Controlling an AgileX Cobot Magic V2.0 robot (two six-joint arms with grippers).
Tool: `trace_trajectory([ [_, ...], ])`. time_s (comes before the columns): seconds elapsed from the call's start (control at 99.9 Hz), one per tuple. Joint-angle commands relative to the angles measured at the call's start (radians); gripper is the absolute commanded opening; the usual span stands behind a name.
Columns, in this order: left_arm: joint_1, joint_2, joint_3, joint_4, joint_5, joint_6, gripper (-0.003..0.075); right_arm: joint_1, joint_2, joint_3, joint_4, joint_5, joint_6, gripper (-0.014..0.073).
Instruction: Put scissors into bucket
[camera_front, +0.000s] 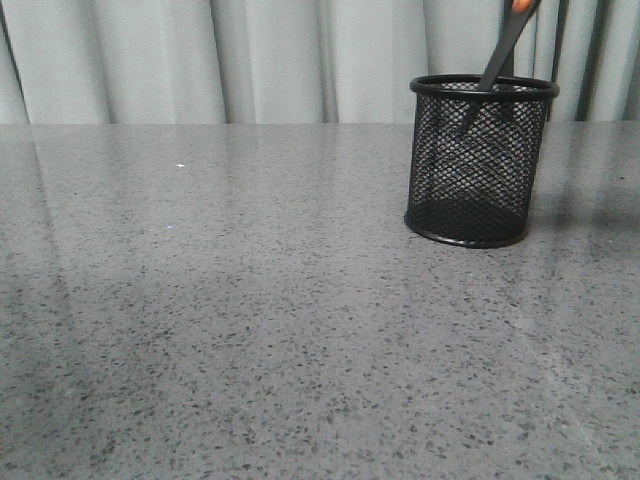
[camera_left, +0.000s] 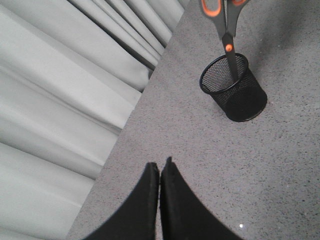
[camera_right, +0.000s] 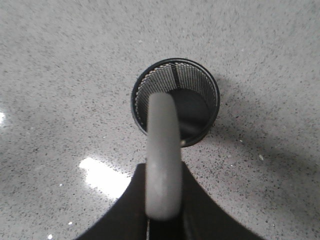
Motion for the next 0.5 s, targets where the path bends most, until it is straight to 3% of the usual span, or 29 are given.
trace_trajectory([
  [0.0, 0.001, -0.004, -0.016, -0.035, -0.081, -0.014, -0.0021, -0.001, 0.026, -0.019, -0.001, 0.032, 0.001, -0.0062],
  [0.49, 0.001, -0.004, -0.014, -0.064, -0.075, -0.014, -0.0021, -0.001, 0.121, -0.019, -0.005, -0.026, -0.001, -0.0061],
])
